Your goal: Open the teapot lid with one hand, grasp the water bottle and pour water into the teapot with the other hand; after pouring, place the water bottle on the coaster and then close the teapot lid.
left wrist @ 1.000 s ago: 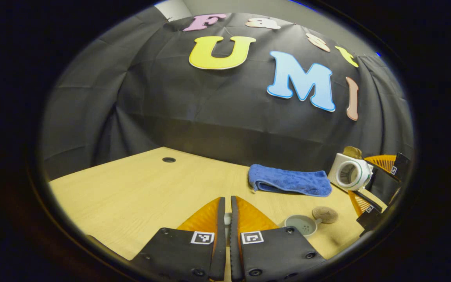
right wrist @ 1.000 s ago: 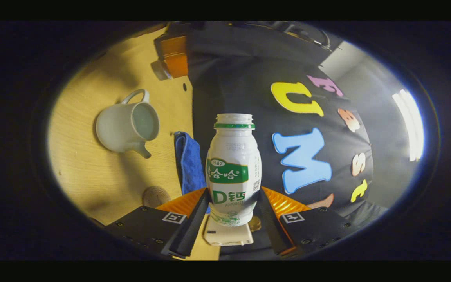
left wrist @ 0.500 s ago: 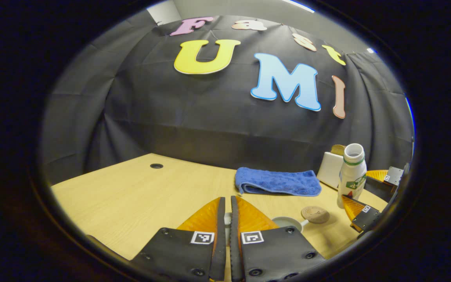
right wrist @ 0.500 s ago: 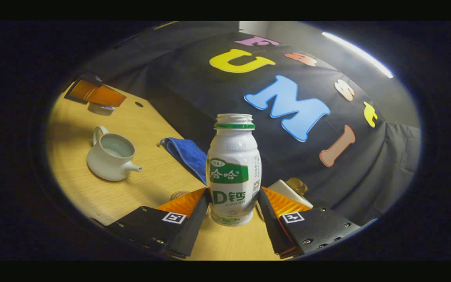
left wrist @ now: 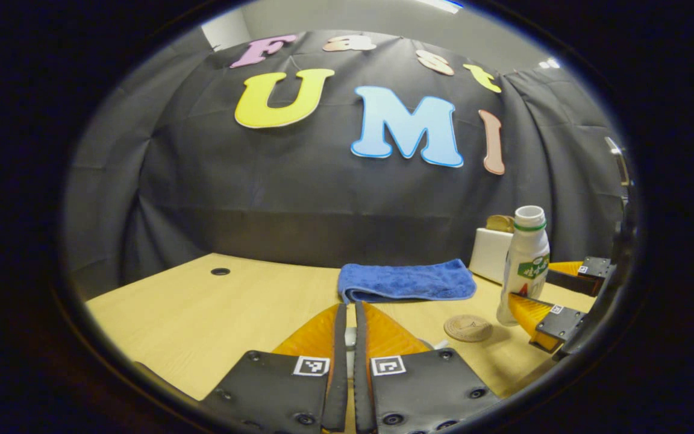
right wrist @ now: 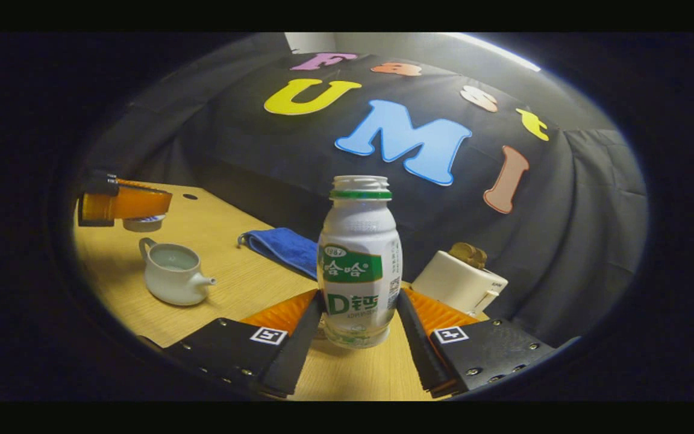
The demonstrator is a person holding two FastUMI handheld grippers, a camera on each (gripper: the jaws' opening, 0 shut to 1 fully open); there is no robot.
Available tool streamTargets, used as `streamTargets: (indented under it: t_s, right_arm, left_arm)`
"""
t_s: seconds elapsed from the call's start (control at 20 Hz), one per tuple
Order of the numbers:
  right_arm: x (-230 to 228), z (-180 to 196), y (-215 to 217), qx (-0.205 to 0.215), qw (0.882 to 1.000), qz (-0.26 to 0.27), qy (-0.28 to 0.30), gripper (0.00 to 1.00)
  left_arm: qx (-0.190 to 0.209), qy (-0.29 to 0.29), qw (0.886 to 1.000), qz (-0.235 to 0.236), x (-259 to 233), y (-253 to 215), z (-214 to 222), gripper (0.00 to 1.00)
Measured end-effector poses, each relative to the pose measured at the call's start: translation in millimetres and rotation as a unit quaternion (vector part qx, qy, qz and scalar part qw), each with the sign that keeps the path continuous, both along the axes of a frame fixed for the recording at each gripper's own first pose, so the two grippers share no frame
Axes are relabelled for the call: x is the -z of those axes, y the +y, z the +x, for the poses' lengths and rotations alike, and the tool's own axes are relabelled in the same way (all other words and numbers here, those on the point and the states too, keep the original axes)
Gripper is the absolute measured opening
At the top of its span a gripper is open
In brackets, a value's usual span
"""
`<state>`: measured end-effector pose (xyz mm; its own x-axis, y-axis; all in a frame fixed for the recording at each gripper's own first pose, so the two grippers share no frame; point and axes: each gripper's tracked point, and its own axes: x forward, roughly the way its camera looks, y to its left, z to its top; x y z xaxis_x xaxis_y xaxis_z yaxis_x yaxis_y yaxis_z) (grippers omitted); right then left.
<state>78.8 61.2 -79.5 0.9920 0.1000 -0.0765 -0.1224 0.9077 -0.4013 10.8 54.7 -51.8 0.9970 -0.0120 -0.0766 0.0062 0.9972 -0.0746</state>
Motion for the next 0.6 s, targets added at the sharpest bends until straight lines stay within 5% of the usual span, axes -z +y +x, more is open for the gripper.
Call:
streamTargets:
  t_s: [0.6]
  right_arm:
    - [-7.5,2.2,-7.9,0.017,0.999,0.036,-0.002,0.73]
  left_arm:
    - [0.045,-0.013,0.998,0.049,-4.1,-53.7,13.3,0.14]
